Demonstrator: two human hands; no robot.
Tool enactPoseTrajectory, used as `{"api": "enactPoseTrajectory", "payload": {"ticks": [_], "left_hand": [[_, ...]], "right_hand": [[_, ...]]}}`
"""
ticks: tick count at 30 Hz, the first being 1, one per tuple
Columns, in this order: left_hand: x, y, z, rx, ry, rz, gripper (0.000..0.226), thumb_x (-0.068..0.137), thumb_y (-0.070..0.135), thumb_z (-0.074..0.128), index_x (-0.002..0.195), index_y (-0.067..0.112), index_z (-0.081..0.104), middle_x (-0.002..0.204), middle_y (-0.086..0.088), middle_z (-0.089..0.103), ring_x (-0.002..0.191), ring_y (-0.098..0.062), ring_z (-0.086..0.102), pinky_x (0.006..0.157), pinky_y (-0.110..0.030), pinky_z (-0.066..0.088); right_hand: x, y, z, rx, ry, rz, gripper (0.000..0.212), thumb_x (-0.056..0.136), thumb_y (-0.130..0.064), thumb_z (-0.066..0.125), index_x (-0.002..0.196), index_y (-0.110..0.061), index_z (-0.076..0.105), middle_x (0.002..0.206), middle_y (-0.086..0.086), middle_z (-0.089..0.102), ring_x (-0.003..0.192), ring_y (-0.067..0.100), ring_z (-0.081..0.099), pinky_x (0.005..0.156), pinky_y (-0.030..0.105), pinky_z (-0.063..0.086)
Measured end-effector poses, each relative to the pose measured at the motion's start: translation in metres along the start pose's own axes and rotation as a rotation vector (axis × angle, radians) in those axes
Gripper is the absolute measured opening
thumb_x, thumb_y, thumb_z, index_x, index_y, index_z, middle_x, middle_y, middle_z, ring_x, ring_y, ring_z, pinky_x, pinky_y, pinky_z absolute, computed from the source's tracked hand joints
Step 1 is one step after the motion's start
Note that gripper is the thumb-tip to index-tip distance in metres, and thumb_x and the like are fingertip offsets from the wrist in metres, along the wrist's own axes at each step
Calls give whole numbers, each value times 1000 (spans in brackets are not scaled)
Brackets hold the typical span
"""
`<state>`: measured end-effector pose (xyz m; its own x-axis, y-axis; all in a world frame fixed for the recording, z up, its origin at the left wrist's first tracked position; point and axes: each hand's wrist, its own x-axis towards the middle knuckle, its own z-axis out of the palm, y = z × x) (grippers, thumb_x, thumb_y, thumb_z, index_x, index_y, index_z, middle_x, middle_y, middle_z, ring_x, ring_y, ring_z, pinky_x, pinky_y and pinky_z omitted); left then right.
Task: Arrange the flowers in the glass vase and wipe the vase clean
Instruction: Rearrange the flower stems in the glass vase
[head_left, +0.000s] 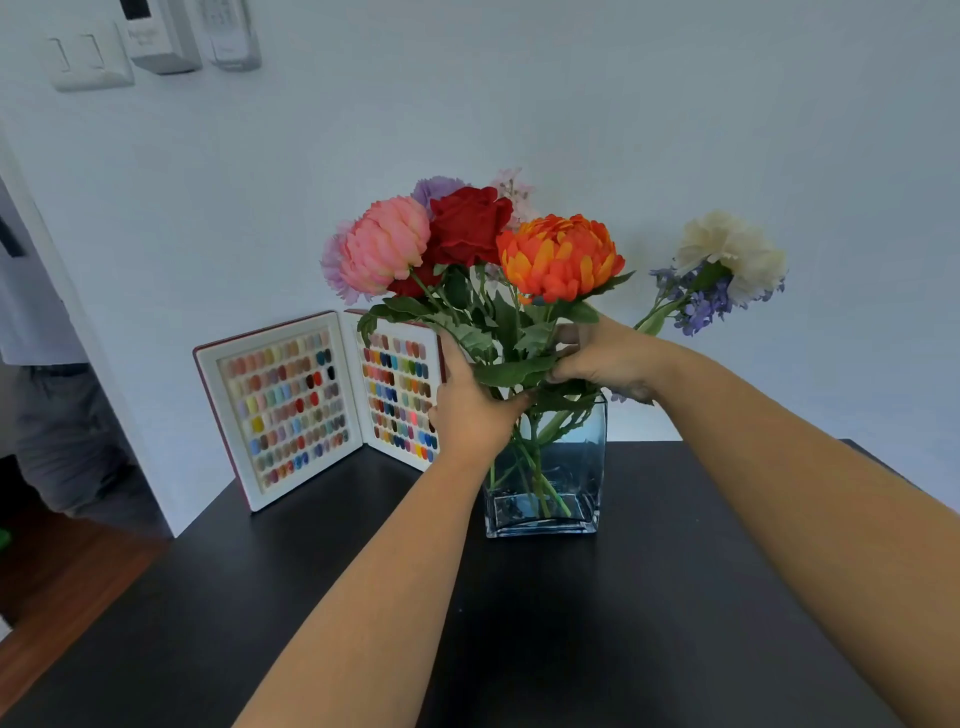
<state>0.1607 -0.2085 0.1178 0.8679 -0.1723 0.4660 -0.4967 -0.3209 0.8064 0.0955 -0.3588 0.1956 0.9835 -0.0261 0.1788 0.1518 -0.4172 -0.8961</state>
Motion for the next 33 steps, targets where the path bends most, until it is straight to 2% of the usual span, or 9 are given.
{"api": "enactPoseTrajectory", "payload": {"ticks": [3, 7, 11, 16, 20, 24, 27, 31, 33], "left_hand": [[-1, 1, -2, -4, -9, -7, 123, 70, 37, 85, 157, 29, -3, 128, -2, 67, 117, -33, 62, 98, -54, 48], [-2, 3, -5, -17, -23, -33, 127, 66, 43, 87, 156, 28, -1, 136, -4, 62, 121, -33, 59, 100, -54, 47], [-3, 7, -3, 29, 7, -59, 127, 66, 43, 86, 156, 27, -2, 130, -3, 65, 116, -33, 62, 98, -54, 48], [-7, 10, 1, 58, 43, -91, 128, 62, 44, 80, 155, 28, -6, 115, -6, 70, 104, -37, 64, 91, -56, 51], [-8, 12, 5, 107, 77, -125, 127, 63, 44, 79, 154, 33, -9, 110, -9, 70, 105, -37, 62, 95, -56, 47], [-9, 14, 8, 85, 118, -124, 123, 64, 42, 79, 153, 36, -5, 119, -7, 68, 111, -36, 61, 98, -58, 45], [-10, 13, 11, 88, 147, -114, 121, 65, 43, 80, 153, 36, -3, 123, -5, 67, 115, -36, 58, 100, -58, 42], [-9, 11, 12, 93, 166, -118, 120, 68, 35, 79, 154, 33, -4, 115, -7, 69, 111, -36, 59, 100, -58, 43], [-9, 7, 11, 69, 161, -103, 119, 69, 31, 78, 155, 30, -5, 107, -6, 71, 103, -36, 63, 96, -57, 46]], "right_hand": [[-4, 0, -1, 25, -6, -45, 60, 77, 11, 68, 128, -17, 51, 118, 12, 65, 103, 22, 65, 78, 26, 58], [-6, 2, -3, 85, 25, -42, 47, 83, 7, 66, 117, -23, 56, 112, 9, 64, 99, 16, 65, 81, 26, 57], [-8, 2, -1, 86, 75, -17, 45, 84, 8, 65, 120, -16, 55, 107, 9, 63, 100, 21, 63, 81, 25, 57], [-13, 1, 0, 4, 150, -48, 41, 81, 10, 66, 108, -21, 60, 94, 4, 65, 85, 17, 63, 63, 16, 55], [-11, 2, -5, -34, 177, -15, 42, 81, 13, 62, 106, -20, 58, 86, 7, 64, 79, 21, 59, 73, 29, 55], [-5, 5, -3, 36, 341, 4, 38, 80, 13, 61, 97, -20, 56, 82, 10, 63, 74, 22, 59, 54, 21, 55], [3, 9, -1, 20, 475, 60, 34, 77, 8, 64, 89, -23, 58, 91, 14, 65, 79, 26, 62, 72, 36, 59], [13, 11, -3, -175, 647, 107, 20, 78, -4, 65, 87, -19, 54, 80, -1, 57, 79, 20, 54, 63, 16, 49], [21, 7, -3, -316, 693, 85, 17, 78, -3, 63, 94, -9, 60, 88, 6, 62, 83, 24, 57, 74, 28, 52]]}}
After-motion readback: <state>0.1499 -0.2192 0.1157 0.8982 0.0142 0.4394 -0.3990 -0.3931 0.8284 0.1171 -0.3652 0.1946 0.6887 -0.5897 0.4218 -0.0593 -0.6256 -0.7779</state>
